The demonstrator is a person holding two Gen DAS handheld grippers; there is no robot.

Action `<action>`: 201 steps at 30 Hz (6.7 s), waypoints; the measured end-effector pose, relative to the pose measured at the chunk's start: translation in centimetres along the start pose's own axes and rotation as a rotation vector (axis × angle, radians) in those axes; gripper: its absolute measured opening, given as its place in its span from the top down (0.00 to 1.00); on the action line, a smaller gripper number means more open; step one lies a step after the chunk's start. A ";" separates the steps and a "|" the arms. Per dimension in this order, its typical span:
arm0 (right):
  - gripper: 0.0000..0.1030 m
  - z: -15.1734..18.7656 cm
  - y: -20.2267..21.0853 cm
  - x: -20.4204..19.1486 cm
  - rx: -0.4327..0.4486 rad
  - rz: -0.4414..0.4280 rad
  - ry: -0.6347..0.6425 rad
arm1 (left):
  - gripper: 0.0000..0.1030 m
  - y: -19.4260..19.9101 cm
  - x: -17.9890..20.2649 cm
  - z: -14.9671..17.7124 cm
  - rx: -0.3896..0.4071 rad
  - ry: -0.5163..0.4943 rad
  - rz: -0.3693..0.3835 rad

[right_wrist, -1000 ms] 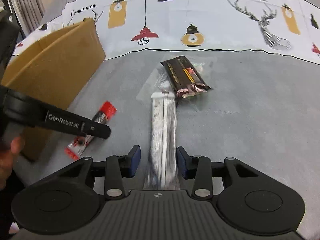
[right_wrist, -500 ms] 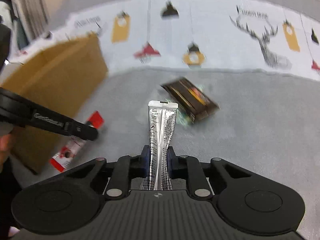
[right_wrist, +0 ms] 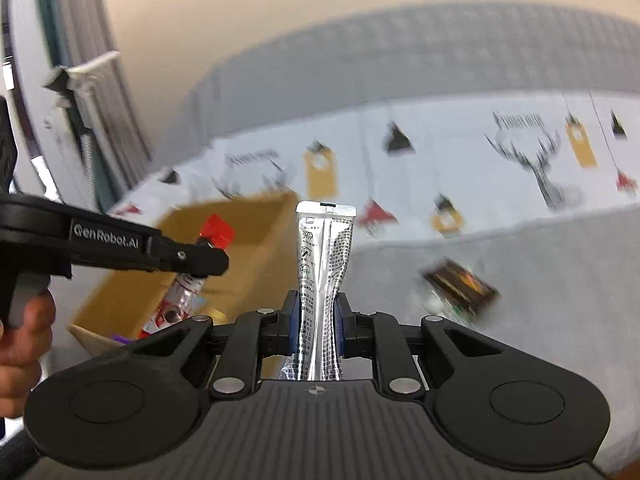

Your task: Organize snacks

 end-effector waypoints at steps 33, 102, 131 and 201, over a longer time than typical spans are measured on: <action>0.82 0.2 -18.9 -18.5 -0.240 -0.136 0.242 | 0.94 -3.2 -24.8 2.9 -0.028 0.219 -0.131; 0.61 7.6 -10.8 22.5 -0.143 0.264 -0.161 | 1.00 -24.7 5.4 1.2 -0.283 0.018 0.043; 0.61 -6.1 0.0 -10.2 0.204 -0.048 0.056 | 1.00 11.1 -2.9 -6.9 0.231 -0.056 -0.021; 0.02 -2.8 8.0 -21.1 -0.083 0.088 -0.044 | 0.00 21.1 -0.9 0.6 0.039 -0.083 -0.439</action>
Point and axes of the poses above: each gripper's, at about its wrist camera, not at the fingertips, and y roughly against the way its jaws point, x to its right, z to its underside, the point moved 1 cm from there along -y, roughly the way its jaws point, and after that the axes turned 1 degree about -z, right-handed, at the moved point
